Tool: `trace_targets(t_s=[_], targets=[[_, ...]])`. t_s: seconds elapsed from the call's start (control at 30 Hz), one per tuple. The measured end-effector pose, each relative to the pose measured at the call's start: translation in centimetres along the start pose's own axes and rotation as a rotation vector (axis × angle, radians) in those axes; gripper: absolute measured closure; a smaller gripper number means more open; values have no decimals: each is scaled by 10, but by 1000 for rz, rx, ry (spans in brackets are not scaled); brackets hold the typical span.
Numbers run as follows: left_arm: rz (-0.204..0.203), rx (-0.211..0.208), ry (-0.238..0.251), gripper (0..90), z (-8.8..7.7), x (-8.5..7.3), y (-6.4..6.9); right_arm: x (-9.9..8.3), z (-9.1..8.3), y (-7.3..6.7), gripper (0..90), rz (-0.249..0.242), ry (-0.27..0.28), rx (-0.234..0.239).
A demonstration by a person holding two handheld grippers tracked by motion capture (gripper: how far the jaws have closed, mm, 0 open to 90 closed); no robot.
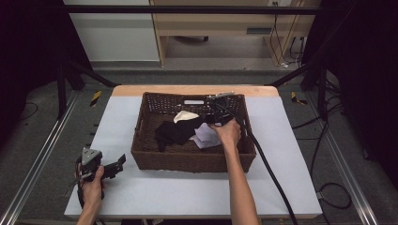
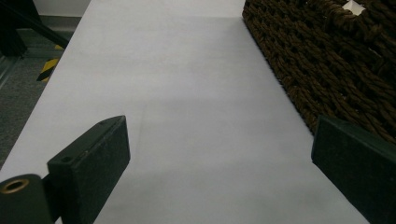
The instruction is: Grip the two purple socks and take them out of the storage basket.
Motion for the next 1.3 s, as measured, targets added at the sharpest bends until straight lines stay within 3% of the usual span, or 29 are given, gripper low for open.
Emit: trace_targets(t_s=[0.13,0.23,0.33,0.63,0.77,0.8,0.93,1.13,1.3], targets=[[1,-2,0,42,0,0,0,-3,3,-1,350,5,-31,12],[1,-2,-2,43,0,0,0,-8,7,-1,369,-1,-88,24],[3,-2,-2,43,0,0,0,-12,11,-2,369,24,-133,58],[3,-2,-4,44,0,0,0,-21,17,-3,382,29,-230,72],[3,-3,-4,45,0,0,0,-24,19,-2,470,46,-283,76],[3,-3,-4,45,0,0,0,-24,19,-1,546,73,-302,91],[3,-2,-5,46,0,0,0,-23,19,0,698,94,-332,109],[4,-2,-6,46,0,0,0,-18,15,1,786,116,-311,97],[5,-2,-5,46,0,0,1,-6,4,2,890,100,-190,76]])
Point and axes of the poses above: each handheld gripper's, and its own axes: z roughly forward along the jaws, x roughly out of its top, y roughly to its right, the point moved 3 cm from there along z, roughly forward along the jaws, and after that the axes turned 13 degrees about y, right-handed, at the moved point
